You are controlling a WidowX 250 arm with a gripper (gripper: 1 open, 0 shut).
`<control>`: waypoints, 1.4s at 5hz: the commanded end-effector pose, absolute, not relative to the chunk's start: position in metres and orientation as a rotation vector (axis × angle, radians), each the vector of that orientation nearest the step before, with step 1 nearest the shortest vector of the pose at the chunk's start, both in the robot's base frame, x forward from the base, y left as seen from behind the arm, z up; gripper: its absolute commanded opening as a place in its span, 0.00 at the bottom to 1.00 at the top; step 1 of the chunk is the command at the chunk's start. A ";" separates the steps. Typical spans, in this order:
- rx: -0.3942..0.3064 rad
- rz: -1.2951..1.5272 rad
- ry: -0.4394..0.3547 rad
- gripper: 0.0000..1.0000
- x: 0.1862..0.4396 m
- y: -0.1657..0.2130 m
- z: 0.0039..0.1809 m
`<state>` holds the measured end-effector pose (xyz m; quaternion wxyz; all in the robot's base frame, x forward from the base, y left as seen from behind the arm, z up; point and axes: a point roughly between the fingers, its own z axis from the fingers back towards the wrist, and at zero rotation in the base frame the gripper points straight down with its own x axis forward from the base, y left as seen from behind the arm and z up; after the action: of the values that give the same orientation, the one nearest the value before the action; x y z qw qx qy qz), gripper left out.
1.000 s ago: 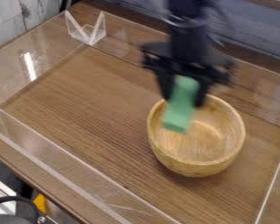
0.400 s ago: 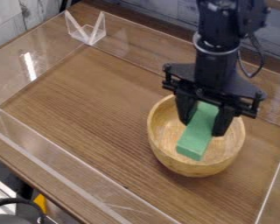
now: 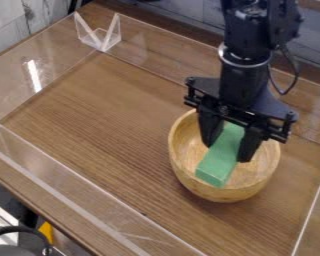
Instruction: Put the green block in the brown bowl
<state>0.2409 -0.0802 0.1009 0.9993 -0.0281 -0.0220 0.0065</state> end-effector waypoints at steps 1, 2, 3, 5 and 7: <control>-0.071 0.008 -0.052 0.00 0.244 -0.077 0.109; -0.077 0.009 -0.044 0.00 0.245 -0.077 0.110; -0.081 0.010 -0.038 0.00 0.247 -0.076 0.109; -0.089 0.012 -0.029 0.00 0.250 -0.075 0.110; -0.095 0.007 -0.017 0.00 0.251 -0.072 0.109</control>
<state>0.2405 -0.0731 0.0959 0.9990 -0.0400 0.0176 -0.0001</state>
